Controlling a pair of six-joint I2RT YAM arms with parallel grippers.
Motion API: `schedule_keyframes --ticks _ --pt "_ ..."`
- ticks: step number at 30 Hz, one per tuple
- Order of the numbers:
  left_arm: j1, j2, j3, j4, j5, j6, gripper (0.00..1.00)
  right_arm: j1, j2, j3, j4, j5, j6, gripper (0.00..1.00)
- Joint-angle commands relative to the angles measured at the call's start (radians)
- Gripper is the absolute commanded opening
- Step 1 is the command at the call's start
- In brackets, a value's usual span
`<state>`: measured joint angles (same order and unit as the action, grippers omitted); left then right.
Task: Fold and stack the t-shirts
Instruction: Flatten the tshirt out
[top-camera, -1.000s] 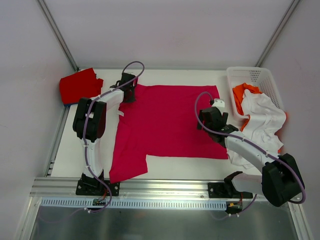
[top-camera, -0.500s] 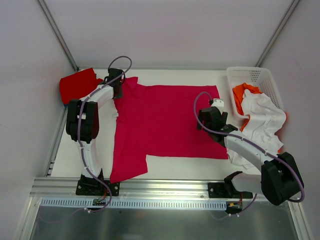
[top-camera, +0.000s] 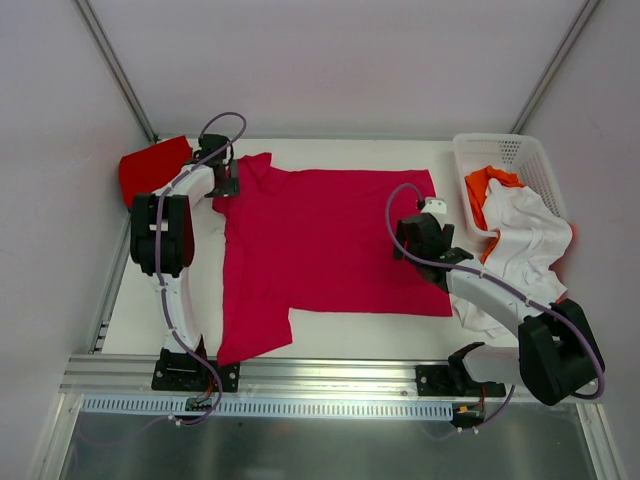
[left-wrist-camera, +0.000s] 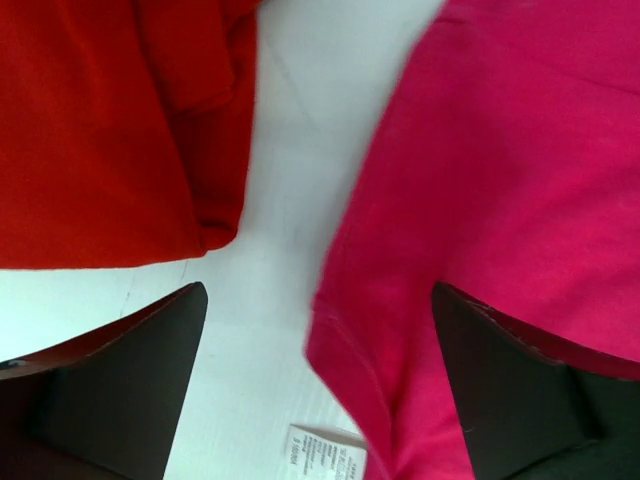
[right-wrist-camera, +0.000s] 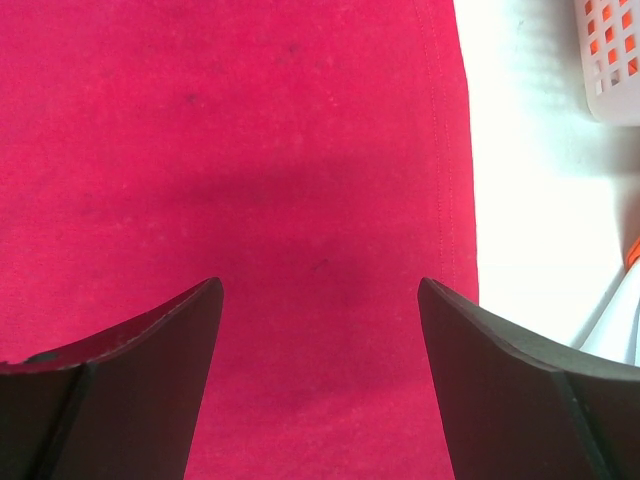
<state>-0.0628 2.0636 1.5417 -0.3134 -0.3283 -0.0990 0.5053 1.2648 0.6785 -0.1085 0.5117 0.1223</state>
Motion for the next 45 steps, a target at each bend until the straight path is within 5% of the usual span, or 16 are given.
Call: schedule_keyframes --ticks 1,10,19,31,45 --pt "0.021 0.026 0.041 -0.049 -0.072 0.007 0.99 -0.007 0.005 0.0 0.029 0.004 -0.007 0.83" --pt "-0.018 -0.219 0.008 -0.096 -0.071 -0.126 0.99 -0.014 0.016 0.004 0.036 -0.002 -0.013 0.83" --pt "-0.224 -0.488 -0.304 -0.159 -0.032 -0.361 0.99 -0.014 0.034 0.02 0.044 -0.027 -0.013 0.83" --pt "-0.4 -0.557 -0.593 -0.28 -0.098 -0.513 0.99 -0.014 0.056 0.004 0.053 -0.079 0.014 0.83" --pt "-0.414 -0.625 -0.695 -0.314 -0.183 -0.539 0.99 -0.016 0.047 -0.01 0.052 -0.038 -0.024 0.83"
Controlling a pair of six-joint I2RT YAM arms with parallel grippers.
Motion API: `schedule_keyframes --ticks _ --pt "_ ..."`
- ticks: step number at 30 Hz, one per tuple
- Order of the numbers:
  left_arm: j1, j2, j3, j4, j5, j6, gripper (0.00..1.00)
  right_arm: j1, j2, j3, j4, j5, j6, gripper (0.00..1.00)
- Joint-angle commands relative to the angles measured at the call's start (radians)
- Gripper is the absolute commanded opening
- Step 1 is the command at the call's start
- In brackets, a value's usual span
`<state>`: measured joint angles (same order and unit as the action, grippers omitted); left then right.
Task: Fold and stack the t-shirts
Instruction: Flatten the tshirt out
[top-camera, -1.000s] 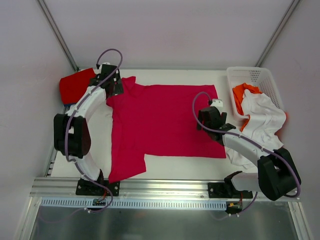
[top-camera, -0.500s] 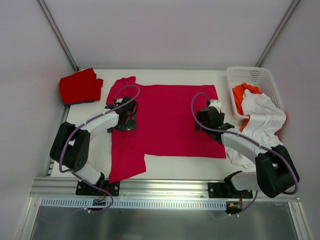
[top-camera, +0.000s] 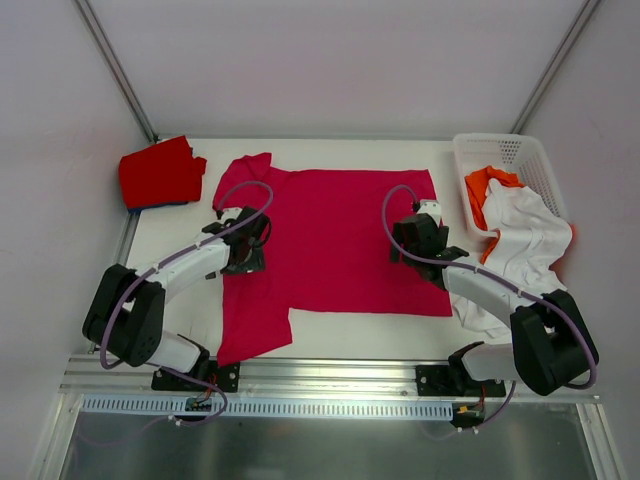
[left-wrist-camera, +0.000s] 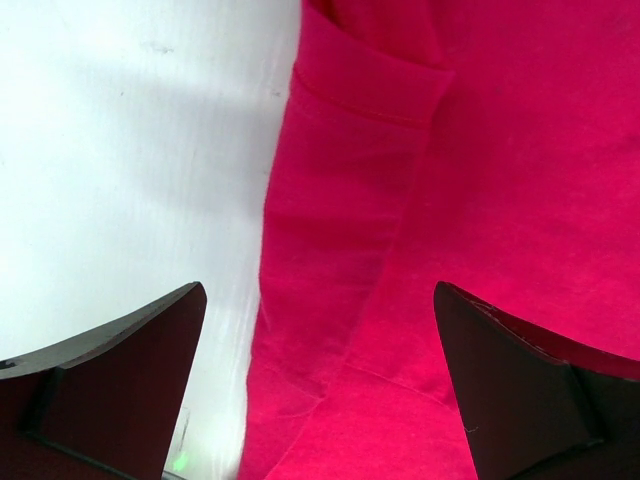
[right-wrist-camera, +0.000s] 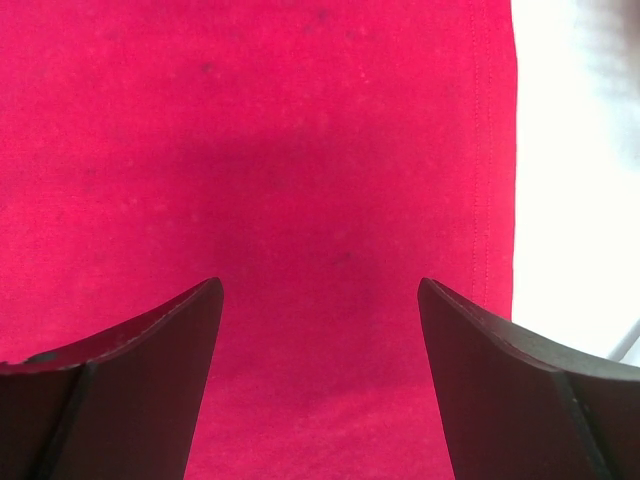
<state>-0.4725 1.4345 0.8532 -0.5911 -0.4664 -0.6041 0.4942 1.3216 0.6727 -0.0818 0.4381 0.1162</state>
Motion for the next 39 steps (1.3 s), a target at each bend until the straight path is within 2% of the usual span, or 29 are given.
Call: schedule_keyframes --ticks 1,11,18,22,28,33,39 --pt "-0.006 0.01 -0.003 -0.036 -0.041 -0.034 0.99 -0.008 -0.01 -0.004 0.025 0.031 -0.02 0.83" --pt "-0.006 0.093 0.038 -0.042 -0.058 -0.051 0.99 -0.017 0.019 0.004 0.03 0.025 -0.023 0.83" --pt "0.009 0.096 0.038 -0.07 -0.126 -0.143 0.99 -0.026 0.036 0.005 0.037 0.013 -0.023 0.83" --pt "0.055 0.107 0.032 -0.108 -0.14 -0.206 0.99 -0.029 0.056 0.014 0.037 0.011 -0.021 0.83" --pt "0.187 0.106 0.003 -0.136 -0.114 -0.289 0.99 -0.031 0.067 0.022 0.037 0.008 -0.024 0.83" --pt "0.314 -0.04 -0.071 -0.136 -0.126 -0.353 0.99 -0.034 0.077 0.028 0.037 0.004 -0.027 0.83" --pt "0.328 -0.36 -0.167 -0.136 -0.258 -0.439 0.99 -0.034 0.102 0.048 0.034 0.004 -0.032 0.83"
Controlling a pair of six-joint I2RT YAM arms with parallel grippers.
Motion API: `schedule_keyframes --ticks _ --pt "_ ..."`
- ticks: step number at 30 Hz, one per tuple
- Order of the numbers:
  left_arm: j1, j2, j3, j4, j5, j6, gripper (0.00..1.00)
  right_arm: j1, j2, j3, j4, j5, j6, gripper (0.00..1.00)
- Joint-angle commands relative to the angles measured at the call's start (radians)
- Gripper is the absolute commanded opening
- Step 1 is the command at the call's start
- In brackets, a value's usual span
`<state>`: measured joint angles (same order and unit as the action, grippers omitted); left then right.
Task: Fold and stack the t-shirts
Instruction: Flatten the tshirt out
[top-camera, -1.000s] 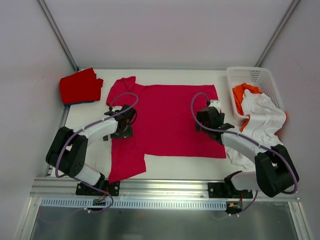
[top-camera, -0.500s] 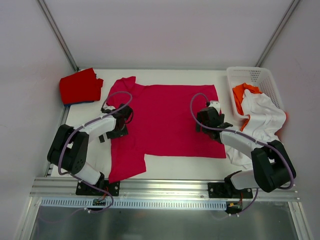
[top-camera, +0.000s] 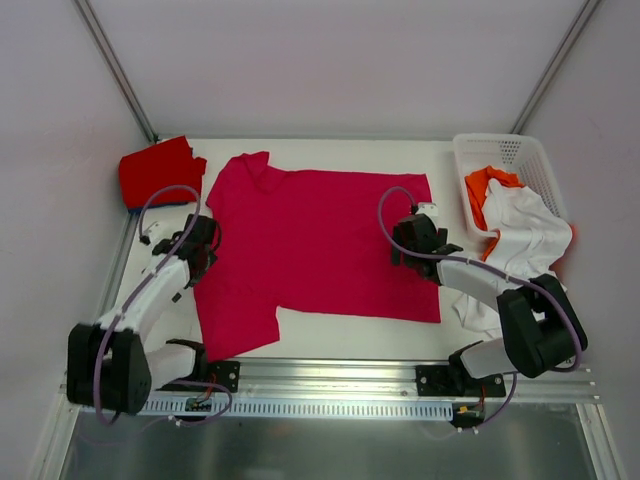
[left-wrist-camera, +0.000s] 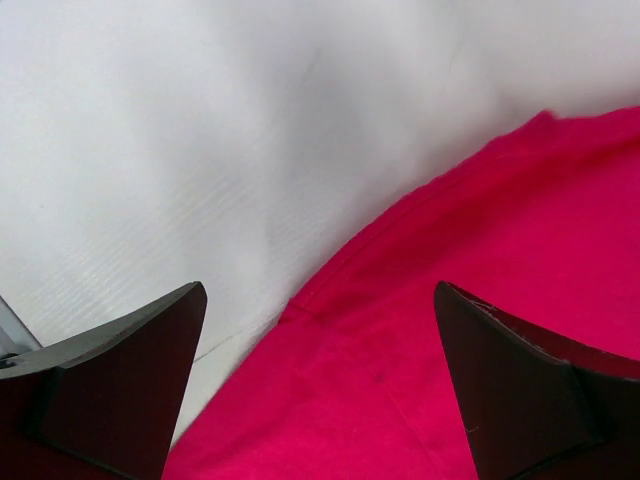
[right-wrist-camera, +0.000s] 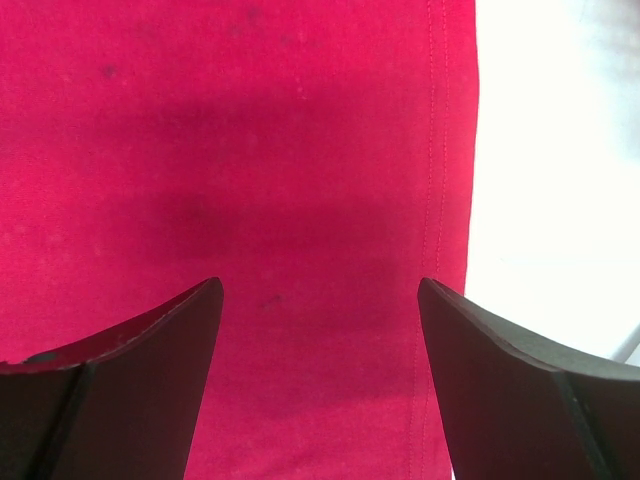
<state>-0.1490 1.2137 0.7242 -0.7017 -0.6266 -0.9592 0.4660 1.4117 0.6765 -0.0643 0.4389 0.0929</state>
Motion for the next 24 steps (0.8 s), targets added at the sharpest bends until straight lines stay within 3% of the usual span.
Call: schedule_keyframes --ticks 1,6,8,10,12,13,14,15,18,22,24 --pt "0.008 -0.181 -0.054 -0.027 -0.114 -0.099 0.99 -0.006 0.015 0.047 0.015 0.004 -0.01 0.83" --pt "0.009 -0.434 -0.141 -0.018 -0.153 -0.167 0.99 -0.006 0.03 0.06 0.008 0.007 -0.01 0.83" --pt "0.011 -0.483 -0.167 0.08 -0.118 -0.039 0.99 -0.006 0.036 0.067 0.004 0.008 -0.01 0.83" --pt "0.009 -0.488 -0.199 0.244 0.041 0.11 0.99 -0.006 0.046 0.072 -0.002 0.001 -0.009 0.83" --pt "0.009 -0.438 -0.23 0.456 0.164 0.232 0.99 -0.004 0.047 0.081 -0.006 -0.012 -0.001 0.83" --pt "0.009 -0.404 -0.233 0.525 0.302 0.266 0.99 -0.001 0.047 0.084 -0.011 -0.04 0.005 0.83" --pt "0.009 -0.32 -0.227 0.67 0.382 0.325 0.99 0.008 0.044 0.099 -0.018 -0.057 0.008 0.83" --pt "0.009 -0.268 -0.218 0.75 0.562 0.359 0.99 0.014 0.038 0.11 -0.025 -0.102 0.008 0.83" --pt "0.009 0.04 -0.1 0.886 0.799 0.439 0.99 0.074 0.015 0.191 -0.028 -0.239 -0.019 0.83" --pt "0.008 0.18 -0.097 1.007 0.912 0.425 0.99 0.103 0.075 0.349 -0.06 -0.419 -0.022 0.84" --pt "0.008 0.19 -0.12 1.067 0.93 0.421 0.99 0.115 0.179 0.518 -0.071 -0.547 -0.021 0.84"
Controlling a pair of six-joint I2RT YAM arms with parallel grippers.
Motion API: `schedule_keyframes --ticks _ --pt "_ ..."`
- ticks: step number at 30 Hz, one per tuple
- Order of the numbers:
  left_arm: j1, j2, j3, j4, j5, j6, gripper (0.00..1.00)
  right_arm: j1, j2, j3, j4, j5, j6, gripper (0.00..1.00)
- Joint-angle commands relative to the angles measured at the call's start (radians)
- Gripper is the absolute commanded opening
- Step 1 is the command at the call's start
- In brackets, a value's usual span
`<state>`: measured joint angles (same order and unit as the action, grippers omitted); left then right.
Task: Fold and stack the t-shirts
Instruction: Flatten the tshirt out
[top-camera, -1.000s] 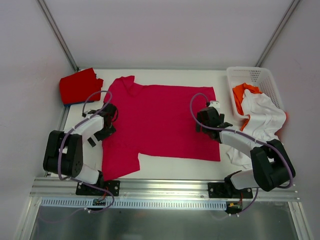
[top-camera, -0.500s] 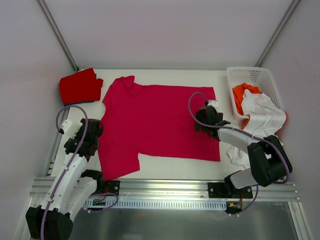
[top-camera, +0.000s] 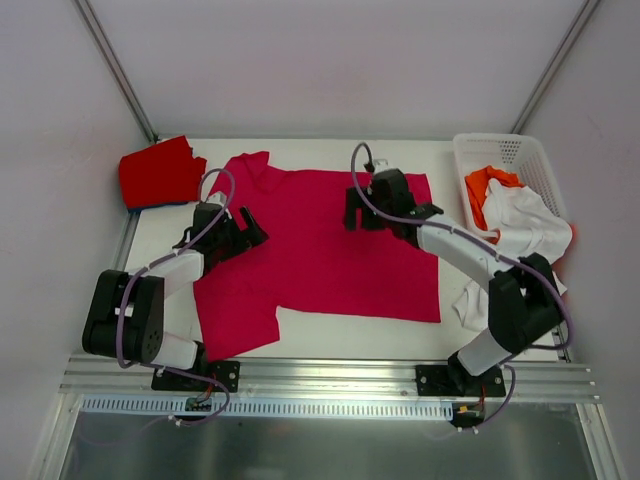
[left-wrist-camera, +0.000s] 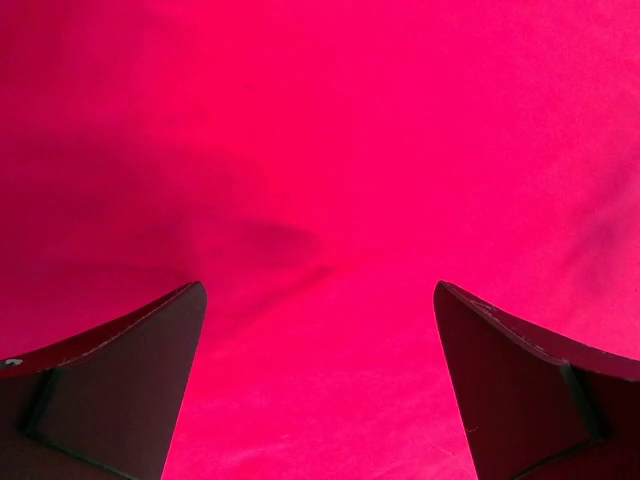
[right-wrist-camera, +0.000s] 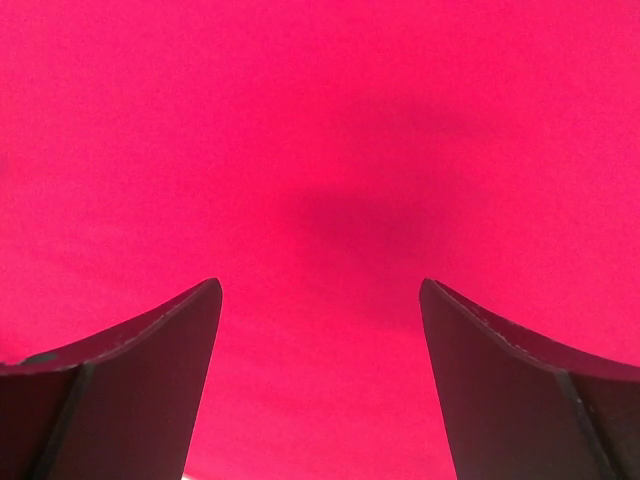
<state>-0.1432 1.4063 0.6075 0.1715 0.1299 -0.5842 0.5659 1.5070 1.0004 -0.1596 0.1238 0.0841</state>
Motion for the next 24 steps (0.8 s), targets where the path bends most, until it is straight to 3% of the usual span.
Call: schedule_keyframes --ticks 1,5,9,12,17,24 --pt "0.002 -0.009 -0.027 0.209 0.178 0.053 0.99 0.02 0.126 0.26 0.002 -0.263 -0.01 0.85" --pt "0.002 -0.05 -0.086 0.253 0.175 0.06 0.99 0.023 0.39 0.617 -0.069 -0.374 0.009 0.84" --pt "0.002 -0.101 -0.172 0.361 0.198 0.06 0.99 0.026 0.735 1.093 -0.165 -0.489 0.052 0.85" --pt "0.002 -0.124 -0.21 0.413 0.172 0.07 0.99 0.026 0.891 1.274 -0.143 -0.512 0.107 0.85" --pt "0.002 -0.158 -0.261 0.457 0.1 0.067 0.99 0.026 0.963 1.226 0.125 -0.524 0.247 0.84" --pt "0.002 -0.323 -0.368 0.494 -0.039 0.055 0.99 0.058 1.006 1.13 0.359 -0.493 0.397 0.83"
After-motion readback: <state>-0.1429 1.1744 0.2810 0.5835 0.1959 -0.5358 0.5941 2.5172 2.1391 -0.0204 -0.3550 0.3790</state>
